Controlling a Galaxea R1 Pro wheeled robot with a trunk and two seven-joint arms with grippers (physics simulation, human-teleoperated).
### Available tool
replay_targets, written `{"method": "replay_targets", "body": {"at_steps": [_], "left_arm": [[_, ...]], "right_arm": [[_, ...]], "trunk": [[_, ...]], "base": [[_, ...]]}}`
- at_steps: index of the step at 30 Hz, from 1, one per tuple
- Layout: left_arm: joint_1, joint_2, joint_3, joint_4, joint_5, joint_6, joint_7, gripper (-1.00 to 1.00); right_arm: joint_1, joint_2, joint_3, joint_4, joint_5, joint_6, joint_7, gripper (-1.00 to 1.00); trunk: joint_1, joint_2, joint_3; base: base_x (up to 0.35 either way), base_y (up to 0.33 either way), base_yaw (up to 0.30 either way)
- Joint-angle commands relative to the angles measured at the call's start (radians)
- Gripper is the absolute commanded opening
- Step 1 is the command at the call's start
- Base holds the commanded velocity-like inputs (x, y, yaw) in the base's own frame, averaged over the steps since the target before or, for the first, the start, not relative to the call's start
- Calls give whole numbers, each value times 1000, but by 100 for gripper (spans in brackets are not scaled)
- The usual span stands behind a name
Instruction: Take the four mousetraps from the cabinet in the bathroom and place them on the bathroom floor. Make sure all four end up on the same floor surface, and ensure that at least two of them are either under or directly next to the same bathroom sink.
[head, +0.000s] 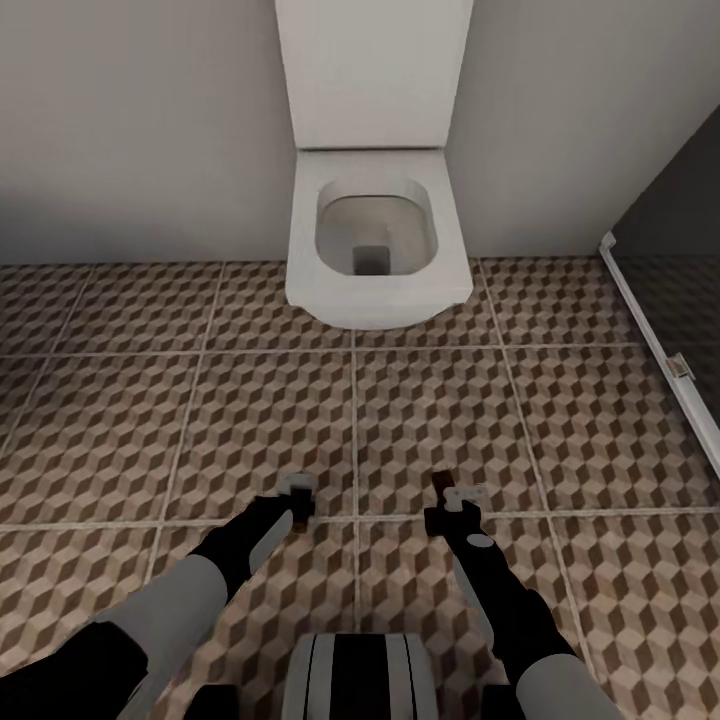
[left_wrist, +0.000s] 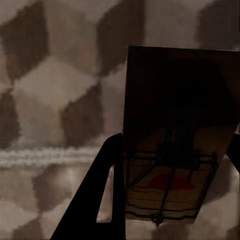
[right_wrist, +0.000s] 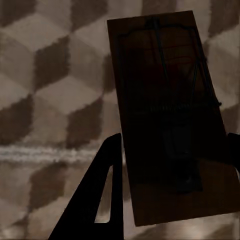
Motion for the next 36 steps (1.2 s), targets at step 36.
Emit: {"method": "replay_targets", "body": {"at_steps": [36], "left_arm": [[-1, 1, -17, -3, 8, 2, 12, -100]], "right_arm": [[0, 0, 2, -2, 2, 7, -5, -100]], "trunk": [[0, 0, -1]], "base": [[246, 0, 0]]}}
